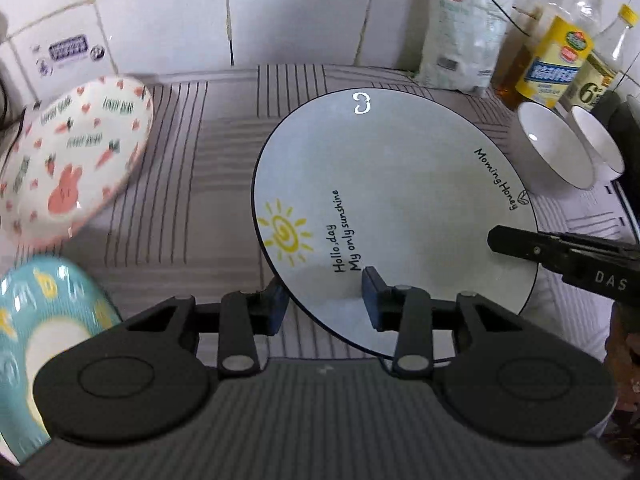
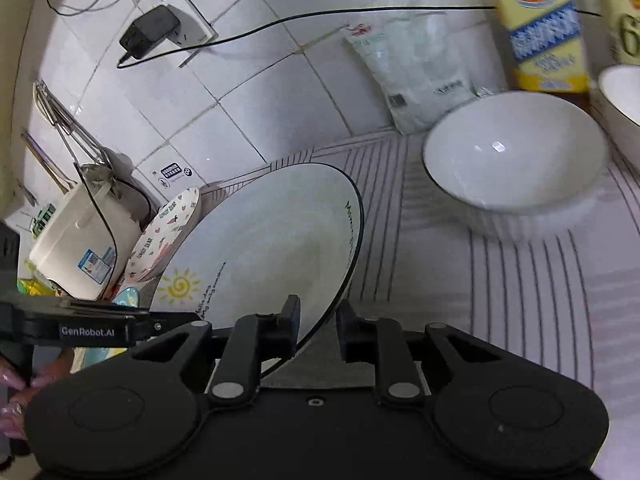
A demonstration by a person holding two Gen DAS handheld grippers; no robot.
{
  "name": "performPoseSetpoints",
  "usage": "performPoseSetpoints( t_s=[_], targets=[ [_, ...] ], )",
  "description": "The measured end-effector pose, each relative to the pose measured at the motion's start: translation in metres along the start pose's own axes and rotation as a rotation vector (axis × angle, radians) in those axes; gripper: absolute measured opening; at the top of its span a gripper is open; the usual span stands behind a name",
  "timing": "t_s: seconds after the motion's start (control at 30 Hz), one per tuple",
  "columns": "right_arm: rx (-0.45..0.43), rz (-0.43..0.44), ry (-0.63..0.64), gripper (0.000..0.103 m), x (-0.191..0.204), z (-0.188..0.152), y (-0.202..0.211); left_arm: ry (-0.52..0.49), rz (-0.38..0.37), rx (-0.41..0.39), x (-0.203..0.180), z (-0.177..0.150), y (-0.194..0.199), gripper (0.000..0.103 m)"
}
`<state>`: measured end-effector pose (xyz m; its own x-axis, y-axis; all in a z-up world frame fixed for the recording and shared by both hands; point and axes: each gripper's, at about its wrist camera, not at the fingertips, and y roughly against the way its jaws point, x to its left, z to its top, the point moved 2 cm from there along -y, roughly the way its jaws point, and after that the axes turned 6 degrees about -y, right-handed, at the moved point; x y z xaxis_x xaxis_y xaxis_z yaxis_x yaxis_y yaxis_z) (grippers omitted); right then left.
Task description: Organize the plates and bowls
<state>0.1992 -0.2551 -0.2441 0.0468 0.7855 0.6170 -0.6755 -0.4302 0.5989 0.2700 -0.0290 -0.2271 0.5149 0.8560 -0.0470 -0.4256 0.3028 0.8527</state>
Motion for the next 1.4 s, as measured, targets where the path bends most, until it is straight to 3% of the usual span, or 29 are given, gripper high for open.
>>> performPoseSetpoints(
  t_s=[0.5,0.67,0.73,0.9,1.03,1.23,1.4],
  targets=[
    [-0.012,-0.097,0.031,0.025,0.007,0.048,-0.046,0.135,-0.021,0.013,0.035,0.042,-0.048,0.037],
    [0.015,-0.14,0.073,0.025,0.012,0.055,-0.064,0.126,0.017,0.037,0.037,0.047,-0.057,0.037],
    [0.028,-0.171,0.109,0.027,0.016,0.05,-0.068,0.107,0.029,0.08,0.035,0.049,-0.056,0.036],
    [0.092,-0.214,0.139,0.029,0.024,0.056,-0.062,0.098,0.043,0.14,0.027,0.055,-0.034,0.036],
    [0.076,-0.238,0.154,0.032,0.039,0.054,-0.04,0.097,0.043,0.123,0.025,0.049,-0.003,0.038],
    [0.006,-0.118,0.164,0.041,0.079,0.044,0.005,0.059,0.083,0.051,0.024,0.03,0.049,0.04],
    [-0.039,-0.038,0.166,0.05,0.117,0.032,0.032,0.084,0.093,0.027,0.035,0.01,0.086,0.043]
  ],
)
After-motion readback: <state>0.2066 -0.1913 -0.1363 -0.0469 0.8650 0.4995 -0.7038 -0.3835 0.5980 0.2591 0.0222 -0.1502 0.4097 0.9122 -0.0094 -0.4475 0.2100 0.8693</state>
